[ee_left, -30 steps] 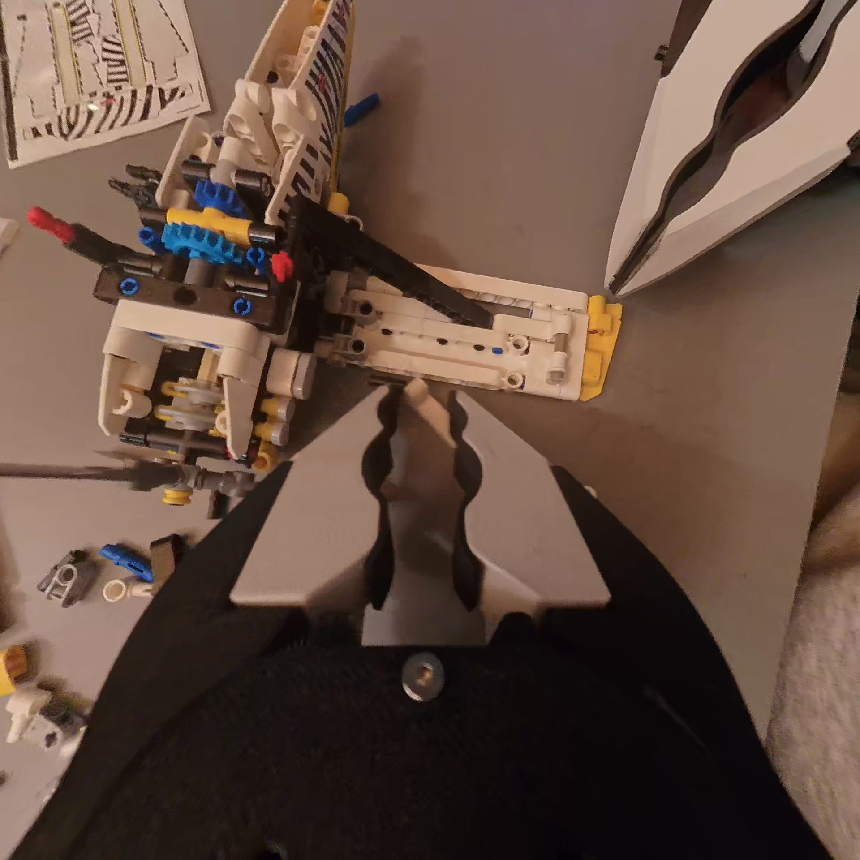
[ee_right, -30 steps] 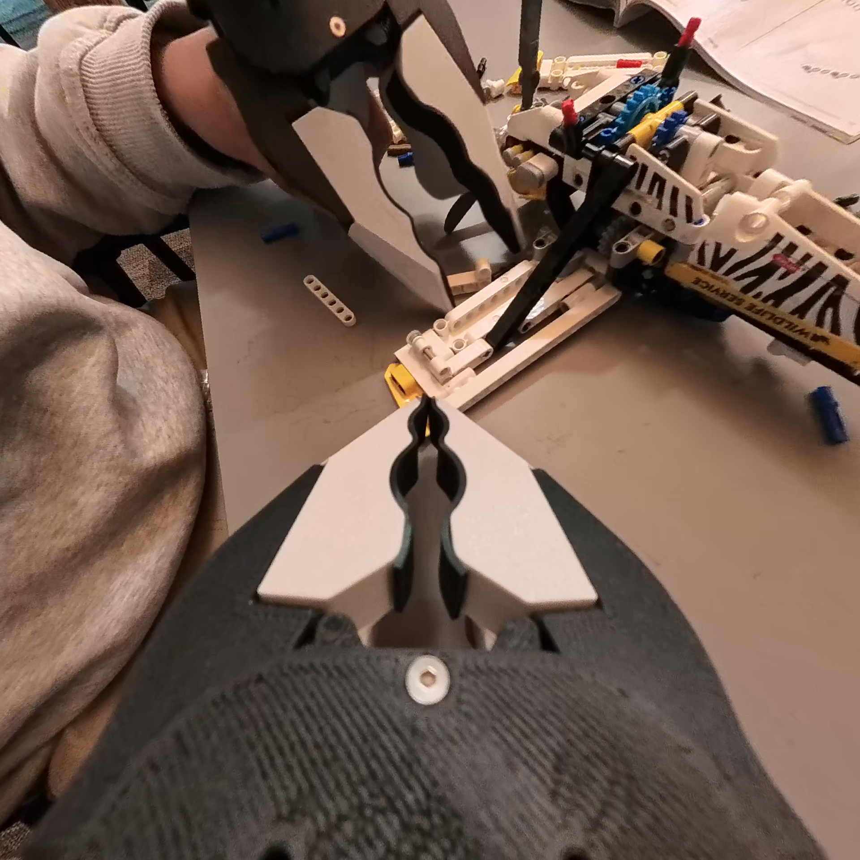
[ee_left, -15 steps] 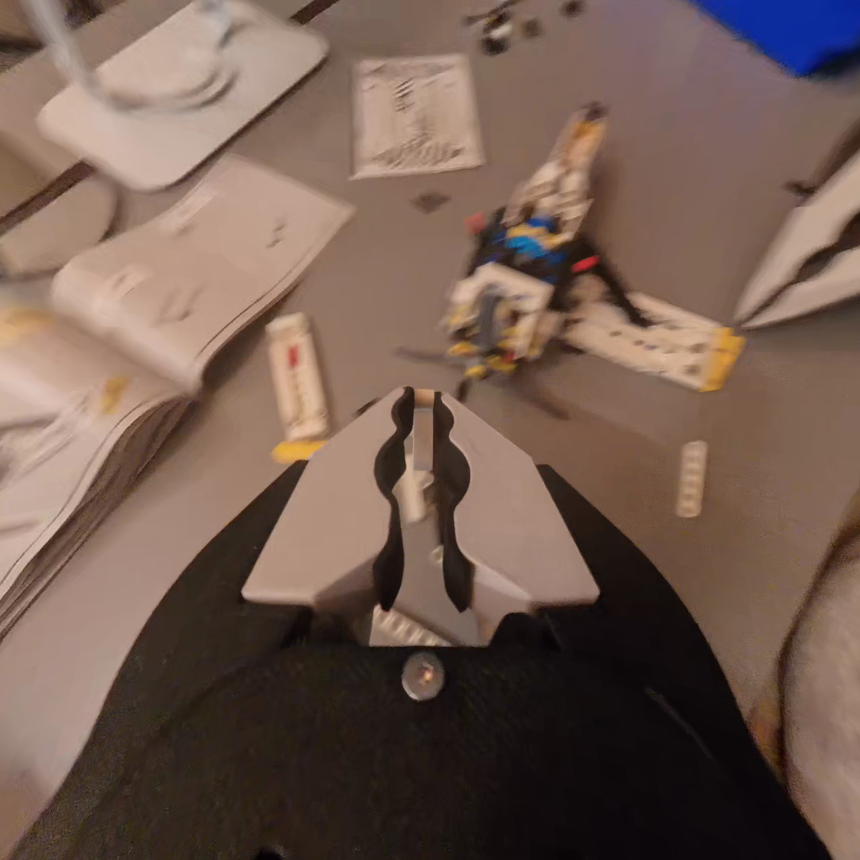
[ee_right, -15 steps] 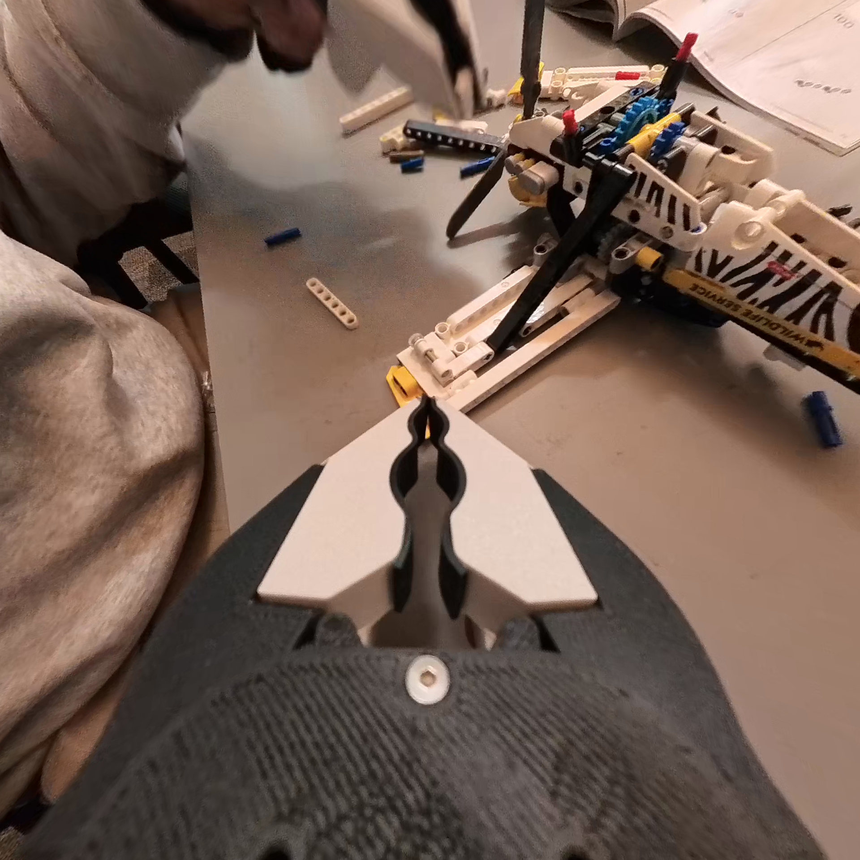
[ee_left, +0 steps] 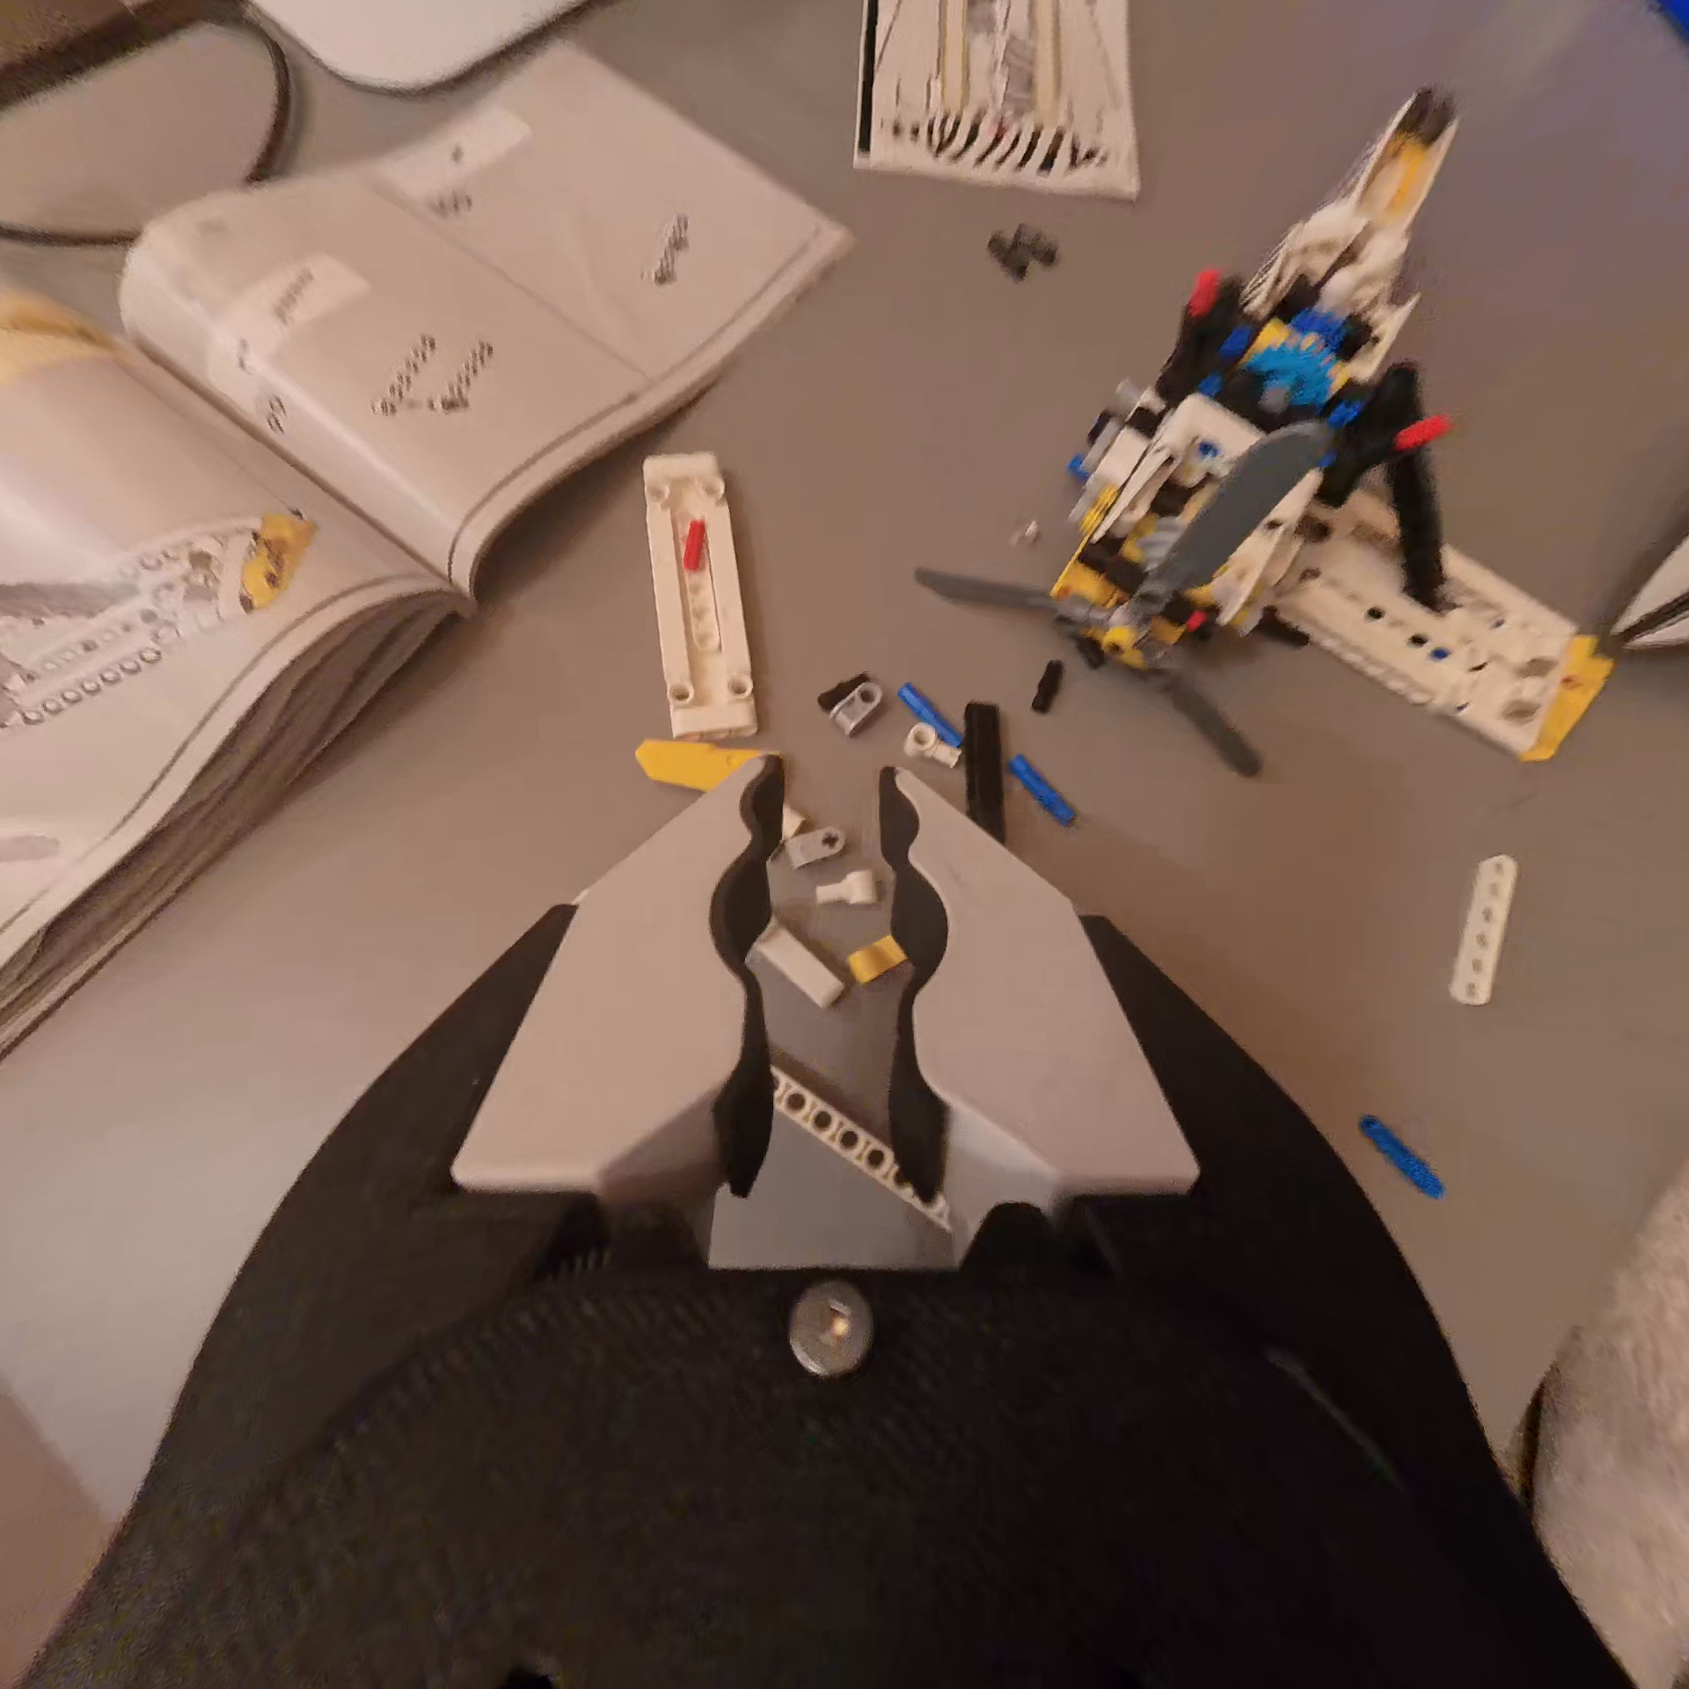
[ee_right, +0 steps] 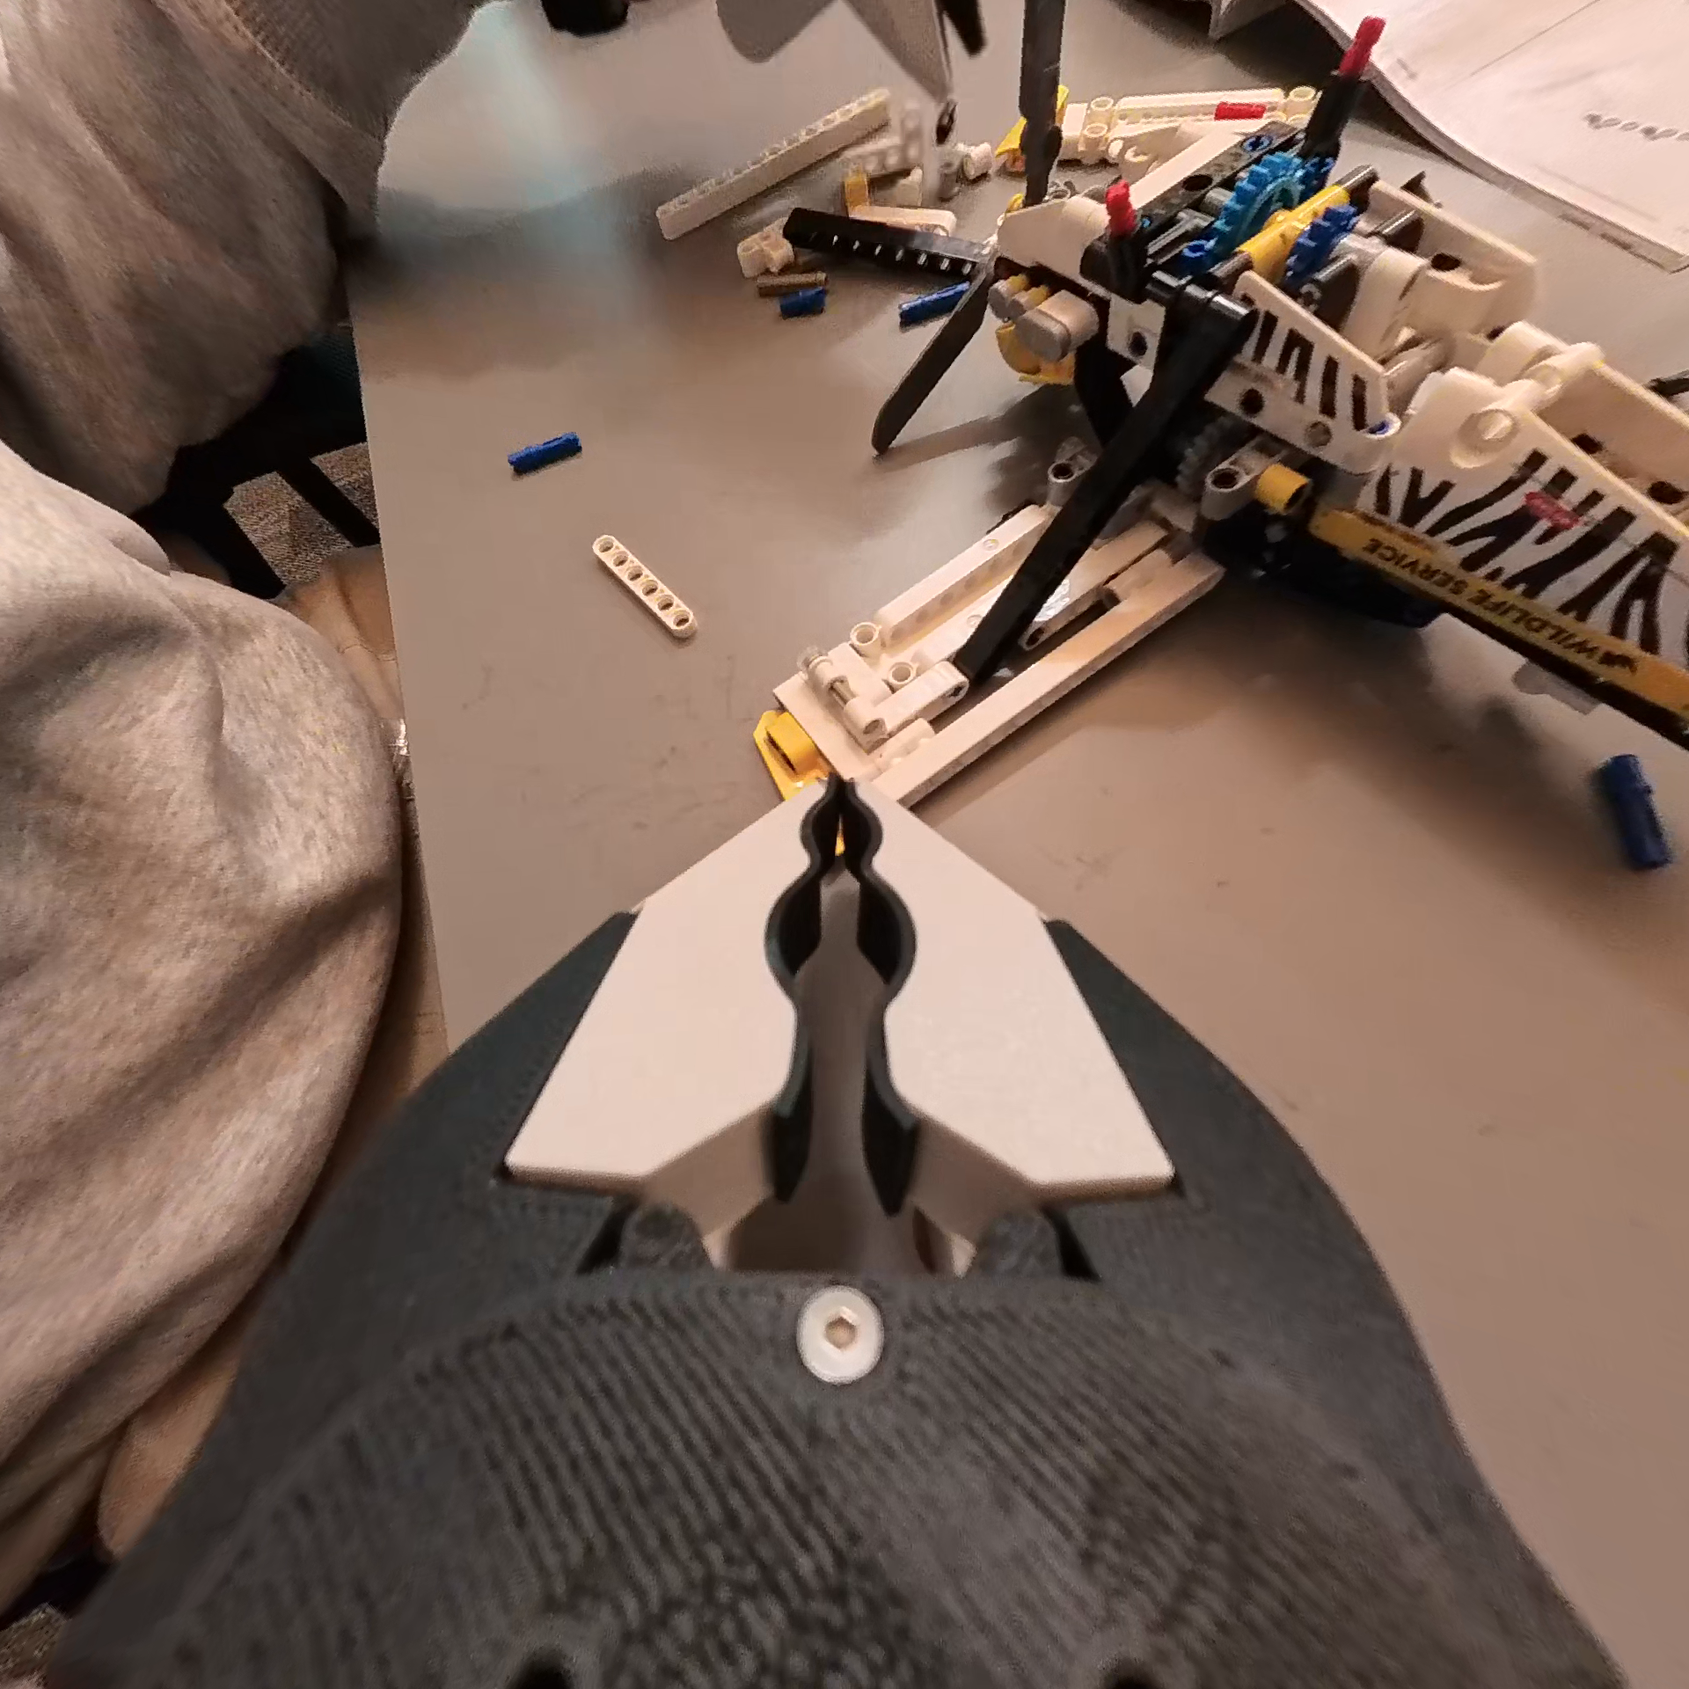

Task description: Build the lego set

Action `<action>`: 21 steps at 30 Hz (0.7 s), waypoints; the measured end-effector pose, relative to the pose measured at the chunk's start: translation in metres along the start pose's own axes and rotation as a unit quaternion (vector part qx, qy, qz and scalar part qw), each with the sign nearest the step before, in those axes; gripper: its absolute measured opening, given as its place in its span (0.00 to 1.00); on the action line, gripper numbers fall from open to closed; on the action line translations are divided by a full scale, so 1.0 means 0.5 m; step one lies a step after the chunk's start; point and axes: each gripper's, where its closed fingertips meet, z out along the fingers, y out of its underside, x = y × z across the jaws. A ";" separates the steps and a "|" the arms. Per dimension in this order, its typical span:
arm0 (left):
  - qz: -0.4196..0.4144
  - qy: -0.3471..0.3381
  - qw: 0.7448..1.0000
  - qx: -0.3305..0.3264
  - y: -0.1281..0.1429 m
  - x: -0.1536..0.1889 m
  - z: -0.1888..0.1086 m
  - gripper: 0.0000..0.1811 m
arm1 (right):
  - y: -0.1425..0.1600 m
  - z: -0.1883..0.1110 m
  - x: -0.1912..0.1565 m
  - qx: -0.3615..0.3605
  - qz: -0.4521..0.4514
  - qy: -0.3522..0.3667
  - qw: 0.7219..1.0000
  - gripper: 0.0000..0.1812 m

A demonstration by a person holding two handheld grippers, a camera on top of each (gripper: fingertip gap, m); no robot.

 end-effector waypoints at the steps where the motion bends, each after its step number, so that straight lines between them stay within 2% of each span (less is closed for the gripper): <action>1: 0.004 0.002 1.000 0.009 -0.010 0.009 -0.005 0.10 | 0.000 0.000 0.000 0.000 0.000 0.000 1.000 0.00; 7: 0.047 0.070 0.996 0.017 -0.038 0.124 -0.002 0.08 | -0.001 -0.001 -0.002 0.003 -0.001 -0.001 1.000 0.00; 12: 0.065 0.058 0.996 -0.001 -0.026 0.127 0.014 0.08 | -0.001 0.000 -0.003 0.003 -0.002 -0.001 1.000 0.00; 16: 0.062 0.168 0.983 0.049 -0.055 0.224 0.009 0.06 | -0.002 -0.001 -0.005 0.005 -0.002 -0.001 1.000 0.00; 18: 0.087 0.175 0.980 0.042 -0.050 0.269 0.036 0.06 | -0.002 0.000 -0.005 0.004 -0.001 -0.002 1.000 0.00; 21: 0.157 0.139 0.978 0.006 -0.019 0.313 0.095 0.07 | 0.000 0.002 -0.005 0.000 0.001 -0.002 1.000 0.00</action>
